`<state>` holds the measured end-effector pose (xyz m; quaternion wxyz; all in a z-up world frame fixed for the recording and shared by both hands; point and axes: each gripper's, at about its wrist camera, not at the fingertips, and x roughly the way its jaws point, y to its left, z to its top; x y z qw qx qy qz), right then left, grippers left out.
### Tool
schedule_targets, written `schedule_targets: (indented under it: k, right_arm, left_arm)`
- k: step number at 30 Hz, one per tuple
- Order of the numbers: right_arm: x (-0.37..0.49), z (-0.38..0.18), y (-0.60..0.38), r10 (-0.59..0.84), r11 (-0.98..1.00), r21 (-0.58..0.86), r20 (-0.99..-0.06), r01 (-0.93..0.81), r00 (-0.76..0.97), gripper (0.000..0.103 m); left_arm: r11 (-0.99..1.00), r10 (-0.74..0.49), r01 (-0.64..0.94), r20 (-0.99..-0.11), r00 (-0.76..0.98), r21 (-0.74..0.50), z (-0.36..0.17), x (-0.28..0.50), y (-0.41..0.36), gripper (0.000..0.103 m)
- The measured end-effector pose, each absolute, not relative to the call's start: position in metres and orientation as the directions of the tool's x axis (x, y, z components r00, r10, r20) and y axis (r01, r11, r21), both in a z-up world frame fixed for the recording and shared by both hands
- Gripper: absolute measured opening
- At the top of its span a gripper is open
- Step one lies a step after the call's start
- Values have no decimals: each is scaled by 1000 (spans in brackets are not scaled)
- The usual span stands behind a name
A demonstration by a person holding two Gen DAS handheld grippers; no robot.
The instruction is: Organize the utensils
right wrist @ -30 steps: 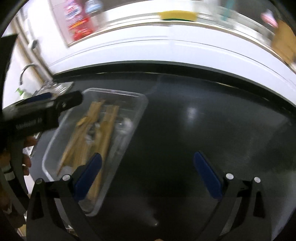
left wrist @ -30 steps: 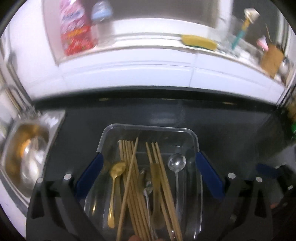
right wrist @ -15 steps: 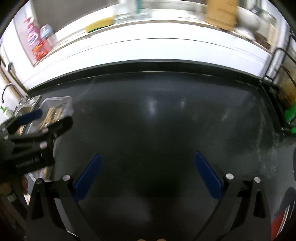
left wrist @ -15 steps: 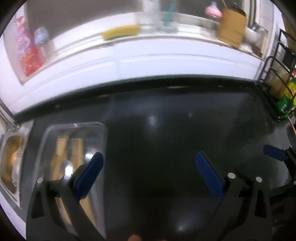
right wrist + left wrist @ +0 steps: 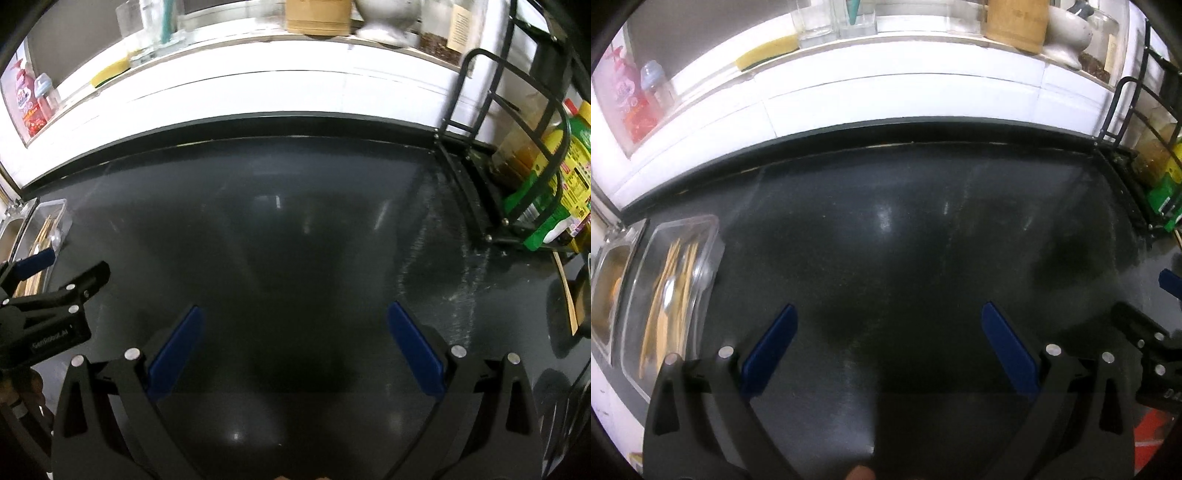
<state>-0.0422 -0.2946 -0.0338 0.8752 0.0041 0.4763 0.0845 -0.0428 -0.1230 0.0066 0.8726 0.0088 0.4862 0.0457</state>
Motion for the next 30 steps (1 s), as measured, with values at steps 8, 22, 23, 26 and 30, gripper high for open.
schedule_targets:
  k: [8,22,23,26,30]
  right_arm:
    - [-36,-32,-315,175,981,101,-826,-164,536,96]
    - [-30,-35,-330,200,979,139,-822,-152,533,96]
    - [-31,-33,-330,205,978,147,-817,-149,538,96]
    - [-30,-33,-328,206,978,149,-813,-147,545,96]
    - [-30,-39,-318,213,975,147,-828,-165,519,96]
  left_arm:
    - [994,89,-95,-863,498,48,3,-43,-139,97]
    - [992,94,-123,-872,481,39,1,-41,-143,97]
    - [992,89,-118,-875,477,37,0,-41,-143,97]
    - [993,63,-119,-884,464,9,-3,-42,-137,97]
    - [992,67,-122,-891,449,13,-9,-43,-130,97]
